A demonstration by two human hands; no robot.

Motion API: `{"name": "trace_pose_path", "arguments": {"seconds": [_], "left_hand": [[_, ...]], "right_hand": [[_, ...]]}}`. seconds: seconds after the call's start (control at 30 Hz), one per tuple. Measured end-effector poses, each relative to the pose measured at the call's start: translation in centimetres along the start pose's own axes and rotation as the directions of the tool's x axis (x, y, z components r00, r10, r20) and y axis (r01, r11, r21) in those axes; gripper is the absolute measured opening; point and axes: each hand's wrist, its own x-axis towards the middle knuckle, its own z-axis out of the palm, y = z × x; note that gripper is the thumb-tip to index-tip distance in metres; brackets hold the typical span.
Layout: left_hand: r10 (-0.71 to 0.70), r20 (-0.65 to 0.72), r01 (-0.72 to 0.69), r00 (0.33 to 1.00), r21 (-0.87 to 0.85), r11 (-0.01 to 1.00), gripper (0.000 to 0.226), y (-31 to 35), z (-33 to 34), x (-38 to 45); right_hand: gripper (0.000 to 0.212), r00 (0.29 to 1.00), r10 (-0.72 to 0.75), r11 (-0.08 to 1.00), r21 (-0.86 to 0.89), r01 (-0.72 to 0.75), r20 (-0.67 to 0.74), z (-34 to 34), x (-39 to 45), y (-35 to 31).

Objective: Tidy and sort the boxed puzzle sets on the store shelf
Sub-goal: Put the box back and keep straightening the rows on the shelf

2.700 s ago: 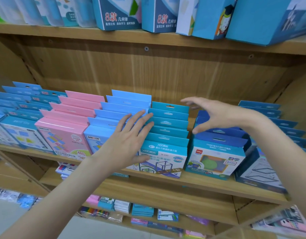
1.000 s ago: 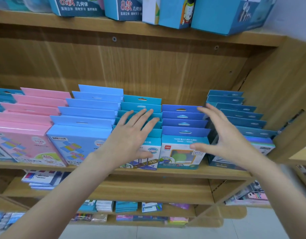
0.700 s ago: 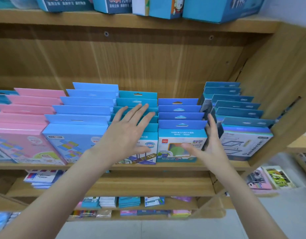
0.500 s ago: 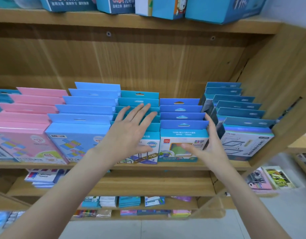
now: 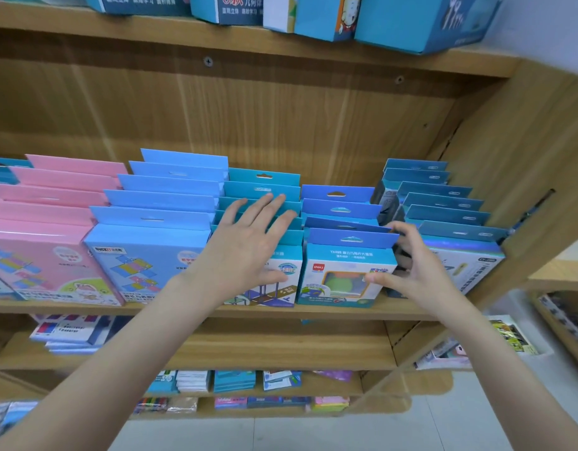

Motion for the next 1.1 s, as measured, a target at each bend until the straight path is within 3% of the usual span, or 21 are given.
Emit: {"name": "trace_pose_path", "arguments": {"seconds": [0.17,0.6,0.8,0.97,1.1], "left_hand": [[-0.007,-0.011,0.007,1.000,0.006,1.000,0.093,0.0,0.0,0.0],[-0.022,0.051,0.022,0.998,0.005,1.000,0.093,0.2,-0.4,0.0],[-0.023,0.079,0.022,0.997,0.007,1.000,0.095,0.0,-0.7,0.1],[-0.005,0.148,0.007,0.989,-0.013,1.000,0.095,0.2,-1.1,0.3],[-0.010,0.191,0.021,0.981,-0.053,0.998,0.093,0.1,-1.4,0.6]], "right_hand": [[0.065,1.000,0.005,0.997,-0.075,-0.003,0.017,-0.4,0.1,0.3],[0.065,0.996,0.025,0.997,-0.070,-0.019,0.087,-0.8,-0.4,-0.2],[0.085,0.996,0.031,0.999,-0.028,-0.029,0.081,0.2,-0.9,-0.2],[0.097,0.996,0.062,0.993,-0.108,-0.054,0.068,1.5,-1.6,-0.1],[0.102,0.999,0.054,0.997,0.053,-0.054,-0.005,1.8,-0.9,-1.2]]}}
